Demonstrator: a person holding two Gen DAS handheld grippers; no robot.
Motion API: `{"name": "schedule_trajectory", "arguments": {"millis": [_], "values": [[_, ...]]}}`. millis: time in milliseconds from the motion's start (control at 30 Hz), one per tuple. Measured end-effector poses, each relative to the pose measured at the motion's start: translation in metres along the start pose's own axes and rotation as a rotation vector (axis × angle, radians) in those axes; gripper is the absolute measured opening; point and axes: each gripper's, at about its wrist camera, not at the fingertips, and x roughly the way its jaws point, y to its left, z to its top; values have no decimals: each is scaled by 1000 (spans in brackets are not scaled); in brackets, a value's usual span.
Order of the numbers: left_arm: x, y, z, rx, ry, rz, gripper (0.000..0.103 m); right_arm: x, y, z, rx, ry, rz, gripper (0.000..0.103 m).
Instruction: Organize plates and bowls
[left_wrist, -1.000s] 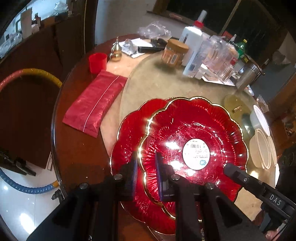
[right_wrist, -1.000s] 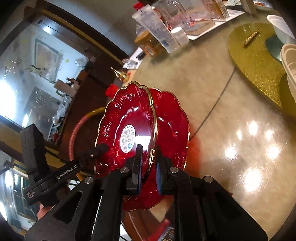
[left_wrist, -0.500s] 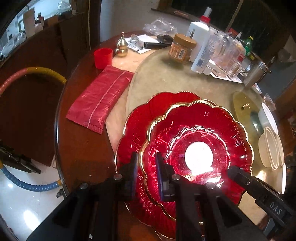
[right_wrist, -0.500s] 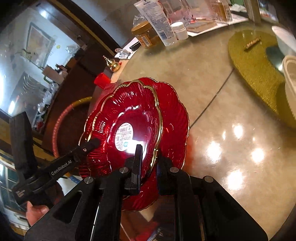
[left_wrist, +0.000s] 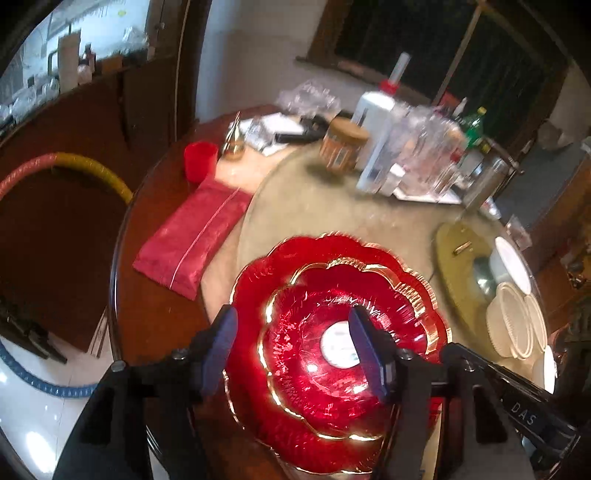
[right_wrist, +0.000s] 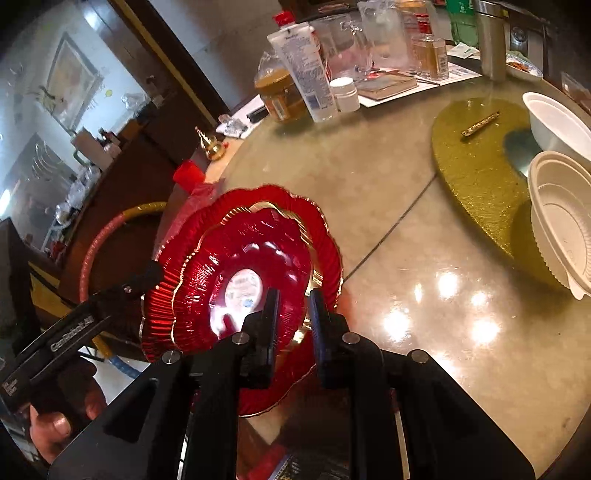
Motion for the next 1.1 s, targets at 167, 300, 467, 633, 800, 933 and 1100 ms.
{"name": "schedule_trajectory", "arguments": {"millis": [167,300,467,633,800,933,1100], "values": [[-33,-23,-2,34,-141,-82,83,-33,-19,-4,67,-81,103,62],[-46,-58,-7,91,-173,-239,88,-73,-53,-18,155,-203,208,76],[-27,-111,-19,155,-45,-407,89,-106,-107,-38,271,-260,213,84],[4,-155,-34,161,75,-496,91,-128,-164,-56,407,-268,208,103],[28,-188,-37,188,120,-489,100,-145,-210,-67,525,-288,163,103],[34,-201,-36,177,82,-477,103,-145,-237,-65,601,-270,140,103],[59,-227,-33,240,155,-393,103,-133,-257,-58,662,-246,168,103]]}}
